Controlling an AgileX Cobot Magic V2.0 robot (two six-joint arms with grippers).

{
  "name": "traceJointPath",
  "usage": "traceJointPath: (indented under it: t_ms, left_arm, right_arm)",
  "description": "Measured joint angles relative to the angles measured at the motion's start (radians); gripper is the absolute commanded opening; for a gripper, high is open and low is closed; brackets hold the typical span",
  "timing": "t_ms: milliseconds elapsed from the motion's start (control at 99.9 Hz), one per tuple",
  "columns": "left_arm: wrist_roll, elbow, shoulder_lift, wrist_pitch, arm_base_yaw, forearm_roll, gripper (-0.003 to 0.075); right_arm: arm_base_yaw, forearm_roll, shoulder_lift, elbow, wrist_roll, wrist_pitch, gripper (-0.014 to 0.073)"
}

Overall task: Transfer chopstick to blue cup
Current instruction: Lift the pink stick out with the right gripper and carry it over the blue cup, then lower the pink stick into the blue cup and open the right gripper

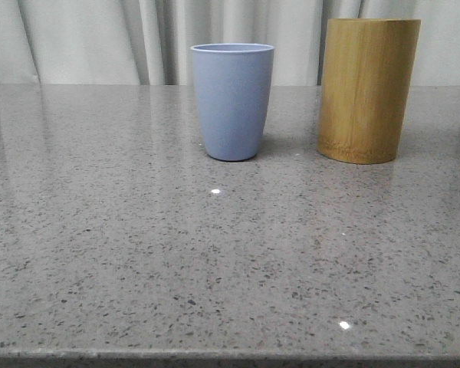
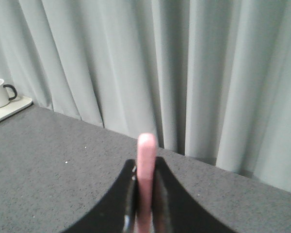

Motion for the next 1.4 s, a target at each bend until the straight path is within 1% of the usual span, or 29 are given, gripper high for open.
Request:
traceJointPath:
  t_ms: [240, 410, 500, 570, 620, 690, 700, 730, 760, 800, 961, 1161, 1281, 1401]
  left_arm:
    - [0.000, 0.000, 0.000, 0.000, 0.000, 0.000, 0.0337]
    - [0.000, 0.000, 0.000, 0.000, 0.000, 0.000, 0.0337]
    - [0.000, 0.000, 0.000, 0.000, 0.000, 0.000, 0.0337]
    - [0.000, 0.000, 0.000, 0.000, 0.000, 0.000, 0.0337]
    - [0.000, 0.000, 0.000, 0.000, 0.000, 0.000, 0.0337]
    - [0.000, 0.000, 0.000, 0.000, 0.000, 0.000, 0.0337]
    - [0.000, 0.000, 0.000, 0.000, 0.000, 0.000, 0.0337]
    - [0.000, 0.000, 0.000, 0.000, 0.000, 0.000, 0.0337]
    - [0.000, 0.000, 0.000, 0.000, 0.000, 0.000, 0.0337]
    - [0.000, 0.000, 0.000, 0.000, 0.000, 0.000, 0.0337]
    - [0.000, 0.000, 0.000, 0.000, 0.000, 0.000, 0.0337]
    - [0.000, 0.000, 0.000, 0.000, 0.000, 0.000, 0.0337]
    - [0.000, 0.000, 0.000, 0.000, 0.000, 0.000, 0.0337]
    - [0.000, 0.000, -0.005, 0.000, 0.000, 0.000, 0.0337]
  right_arm:
    - [0.028, 0.017, 0.115, 0.000, 0.000, -0.068, 0.0036]
    - [0.028, 0.017, 0.174, 0.000, 0.000, -0.071, 0.0038]
    - [0.028, 0.019, 0.205, 0.000, 0.000, -0.048, 0.0050]
    - [0.028, 0.019, 0.225, 0.000, 0.000, -0.023, 0.0099]
    - [0.028, 0.020, 0.236, 0.000, 0.000, -0.011, 0.0153]
    - [0.028, 0.022, 0.245, 0.000, 0.003, 0.001, 0.0249]
    - [0.028, 0.024, 0.248, 0.000, 0.005, 0.000, 0.0249]
    - [0.028, 0.024, 0.250, 0.000, 0.012, 0.003, 0.0286]
    - [0.028, 0.024, 0.252, 0.000, 0.016, 0.004, 0.0311]
    - [0.028, 0.025, 0.252, 0.000, 0.026, 0.004, 0.0323]
    - [0.015, 0.026, 0.252, 0.000, 0.039, 0.009, 0.0320]
    - [-0.016, 0.026, 0.230, 0.008, 0.039, 0.056, 0.0318]
    - [-0.042, 0.026, 0.178, 0.054, 0.039, 0.056, 0.0295]
    - [-0.067, 0.026, 0.099, 0.146, 0.039, 0.051, 0.0273]
